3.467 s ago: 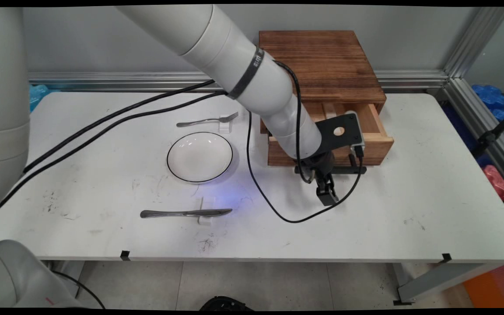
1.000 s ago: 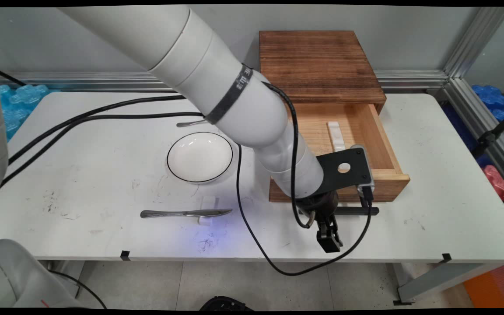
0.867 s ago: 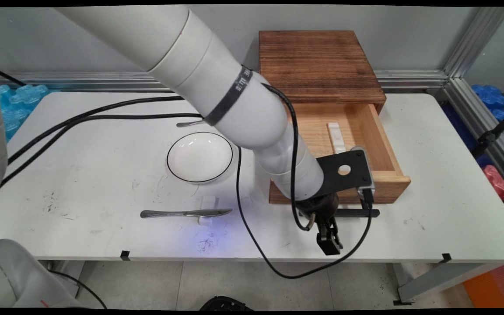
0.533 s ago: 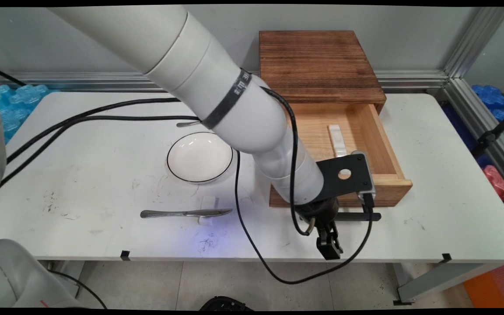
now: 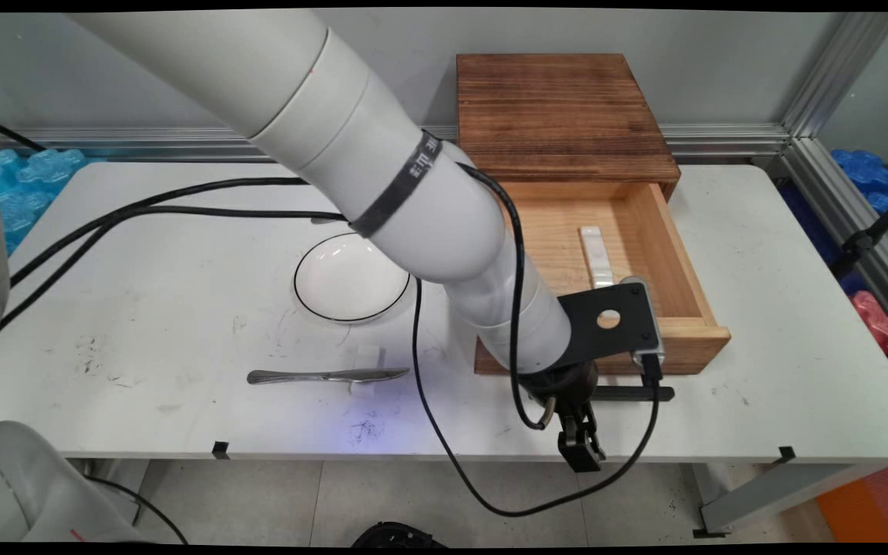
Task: Open the drawer
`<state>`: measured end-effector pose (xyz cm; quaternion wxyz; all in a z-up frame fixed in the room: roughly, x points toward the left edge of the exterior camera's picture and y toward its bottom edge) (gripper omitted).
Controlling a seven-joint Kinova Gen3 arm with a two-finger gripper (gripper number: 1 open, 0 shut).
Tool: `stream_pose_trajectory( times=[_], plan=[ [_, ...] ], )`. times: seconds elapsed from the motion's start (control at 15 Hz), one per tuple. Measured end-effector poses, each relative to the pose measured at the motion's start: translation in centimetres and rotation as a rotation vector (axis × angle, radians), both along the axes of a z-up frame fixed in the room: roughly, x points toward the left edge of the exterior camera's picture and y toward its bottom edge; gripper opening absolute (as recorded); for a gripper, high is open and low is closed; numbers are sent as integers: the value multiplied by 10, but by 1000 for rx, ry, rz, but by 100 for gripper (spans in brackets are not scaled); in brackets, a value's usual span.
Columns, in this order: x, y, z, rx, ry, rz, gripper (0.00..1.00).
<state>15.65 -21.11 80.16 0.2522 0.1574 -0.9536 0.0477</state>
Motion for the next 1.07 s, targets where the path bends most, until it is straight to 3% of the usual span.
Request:
stream_pose_trajectory(
  times=[1.07],
  plan=[
    [-4, 13, 0, 21, 5, -8, 100]
  ],
)
